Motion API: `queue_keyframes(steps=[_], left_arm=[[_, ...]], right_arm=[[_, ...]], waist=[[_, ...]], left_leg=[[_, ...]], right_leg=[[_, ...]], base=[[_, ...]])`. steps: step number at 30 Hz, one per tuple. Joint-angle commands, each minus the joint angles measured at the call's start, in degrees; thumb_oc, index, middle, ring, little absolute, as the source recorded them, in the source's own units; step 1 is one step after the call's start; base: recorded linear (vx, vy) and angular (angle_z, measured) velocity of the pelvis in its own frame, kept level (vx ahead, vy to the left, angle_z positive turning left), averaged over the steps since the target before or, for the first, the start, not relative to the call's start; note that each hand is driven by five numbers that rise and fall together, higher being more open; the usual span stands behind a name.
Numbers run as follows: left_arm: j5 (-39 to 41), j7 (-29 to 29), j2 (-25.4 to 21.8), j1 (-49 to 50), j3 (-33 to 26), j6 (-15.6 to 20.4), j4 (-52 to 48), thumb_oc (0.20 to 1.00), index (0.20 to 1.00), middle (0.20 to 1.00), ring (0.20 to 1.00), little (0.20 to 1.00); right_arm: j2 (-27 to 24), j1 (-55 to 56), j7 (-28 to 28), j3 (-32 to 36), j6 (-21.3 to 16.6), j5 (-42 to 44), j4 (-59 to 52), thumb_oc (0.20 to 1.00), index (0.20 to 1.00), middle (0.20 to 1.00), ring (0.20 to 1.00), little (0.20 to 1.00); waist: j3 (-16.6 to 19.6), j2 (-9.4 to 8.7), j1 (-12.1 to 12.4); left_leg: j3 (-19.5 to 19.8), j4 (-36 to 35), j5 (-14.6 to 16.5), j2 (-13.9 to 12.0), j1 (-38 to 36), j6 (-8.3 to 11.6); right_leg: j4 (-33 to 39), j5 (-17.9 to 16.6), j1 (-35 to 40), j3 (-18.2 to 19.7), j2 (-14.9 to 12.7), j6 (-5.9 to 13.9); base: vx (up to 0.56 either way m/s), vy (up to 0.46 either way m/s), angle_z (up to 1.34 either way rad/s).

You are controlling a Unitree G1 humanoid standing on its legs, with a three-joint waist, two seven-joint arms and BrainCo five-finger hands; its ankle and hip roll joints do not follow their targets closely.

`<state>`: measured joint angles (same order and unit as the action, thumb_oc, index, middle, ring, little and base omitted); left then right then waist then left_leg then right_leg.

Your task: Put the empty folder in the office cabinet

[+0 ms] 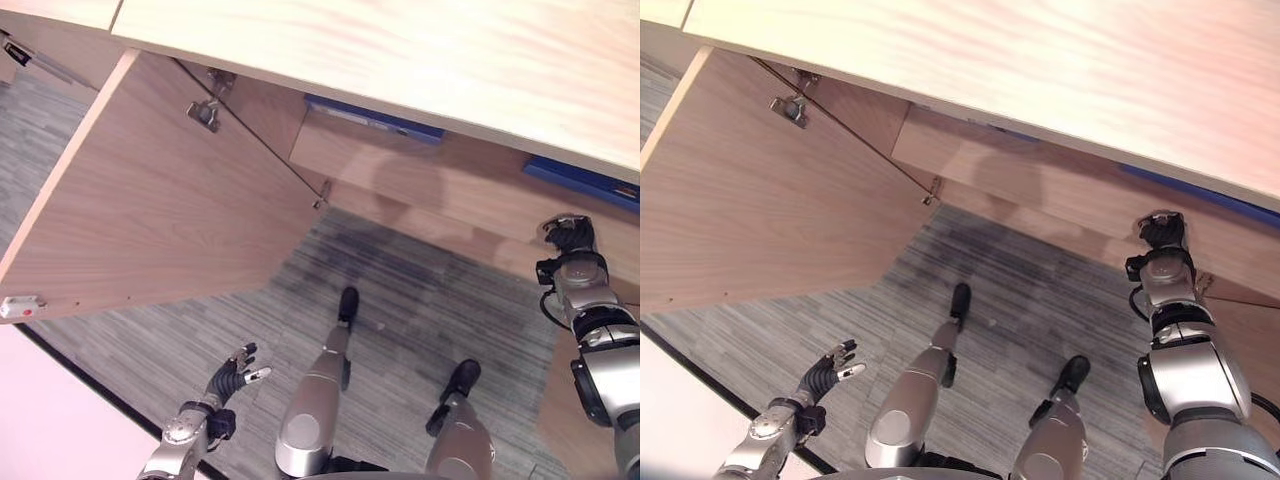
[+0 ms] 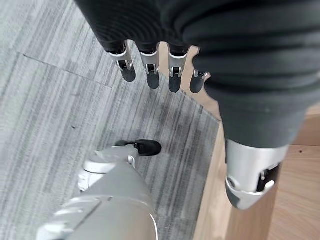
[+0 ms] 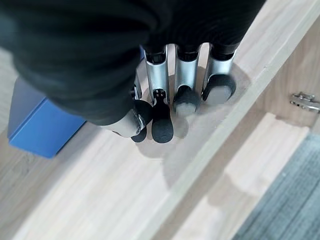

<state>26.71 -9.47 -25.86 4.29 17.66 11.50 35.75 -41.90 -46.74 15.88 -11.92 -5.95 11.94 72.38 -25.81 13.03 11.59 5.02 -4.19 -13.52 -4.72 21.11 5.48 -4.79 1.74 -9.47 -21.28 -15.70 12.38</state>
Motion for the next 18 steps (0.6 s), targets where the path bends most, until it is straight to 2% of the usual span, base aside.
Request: queue_keyframes(steps=[1,8,18], left_arm=[[1.71,0.23,-1.19,-1.51,2.25,1.21,-0.04,1.0,1.0,1.0,1.0,1.0],[2.54,0.1,-2.68,-1.79,2.54,1.2,-2.41,1.0,1.0,1.0,1.0,1.0],[3.68,-1.54,-5.97,-0.57,3.72,1.16,-7.27,1.0,1.0,1.0,1.0,1.0]], right_arm=[[-5.41,-3.47,0.84,-2.44,-0.78,3.64,0.31,0.2,0.2,0.2,0.2,0.2],[-8.87,-6.88,1.28,-3.15,-0.89,4.51,1.95,0.2,0.2,0.2,0.2,0.2],[-19.36,-17.46,1.96,-7.19,-1.08,6.65,3.37,0.2,0.2,0.2,0.2,0.2]], waist=[[-0.09,1.22,1.31],[-1.96,2.91,1.72],[-3.16,4.71,2.15]], left_leg=[[1.3,1.17,6.49,-0.22,-0.51,0.73],[1.89,1.07,5.93,0.13,1.85,0.72],[2.75,0.2,5.18,0.66,4.32,0.8]], right_leg=[[-9.98,0.34,-11.33,1.42,-1.3,-1.26],[-13.05,1.59,-15.22,1.29,-1.6,-1.31],[-16.83,3.1,-20.32,1.25,-2.31,-1.34]], base=[[-0.01,-0.011,0.04],[0.0,-0.023,0.05],[0.01,-0.015,0.07]])
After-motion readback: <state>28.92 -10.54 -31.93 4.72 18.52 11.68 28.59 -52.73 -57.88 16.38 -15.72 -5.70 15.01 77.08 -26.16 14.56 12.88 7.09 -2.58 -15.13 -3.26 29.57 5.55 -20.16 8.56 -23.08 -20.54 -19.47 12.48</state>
